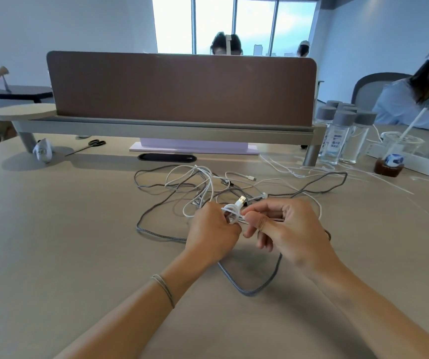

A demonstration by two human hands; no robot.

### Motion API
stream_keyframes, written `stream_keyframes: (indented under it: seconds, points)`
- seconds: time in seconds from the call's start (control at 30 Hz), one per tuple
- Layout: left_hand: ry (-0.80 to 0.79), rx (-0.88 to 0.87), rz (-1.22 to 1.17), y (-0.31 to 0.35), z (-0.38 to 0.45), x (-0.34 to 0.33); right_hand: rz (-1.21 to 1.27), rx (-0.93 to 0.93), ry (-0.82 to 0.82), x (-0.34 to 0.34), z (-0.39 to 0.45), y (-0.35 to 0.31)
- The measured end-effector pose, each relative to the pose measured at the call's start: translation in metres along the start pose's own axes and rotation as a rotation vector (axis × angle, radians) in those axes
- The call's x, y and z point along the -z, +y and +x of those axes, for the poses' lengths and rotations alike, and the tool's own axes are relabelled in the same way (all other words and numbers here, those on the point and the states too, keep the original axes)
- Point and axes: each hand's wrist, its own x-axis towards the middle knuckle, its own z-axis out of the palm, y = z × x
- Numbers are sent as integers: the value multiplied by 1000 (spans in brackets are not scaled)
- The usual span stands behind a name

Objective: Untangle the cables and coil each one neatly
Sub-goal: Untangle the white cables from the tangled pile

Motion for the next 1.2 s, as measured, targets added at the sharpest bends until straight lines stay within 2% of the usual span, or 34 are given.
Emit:
stream_keyframes:
  seconds: [0.13,0.23,0.4,0.57,0.8,1.0,1.2]
  points:
    - [-51,-39,22,4,-5,2,-85,10,-35,-5,-4,1]
    - [-161,-56,-134,10,-4,5,-127,-25,-71,-5,-4,2]
    - [-419,171,-481,15,-1,18,-99,-139,-104,12,4,7]
    - [-610,283,-776,21,-4,25,-90,-166,-135,19,7,6]
    - [-526,220,-852,19,-4,20,3,-167,-180,25,6,-1]
    - [-533,170,-936,21,-4,24,436,-346,-282,43,9,-3]
    - [-579,133,-1051,21,-4,25,597,-256,-369,43,7,-3]
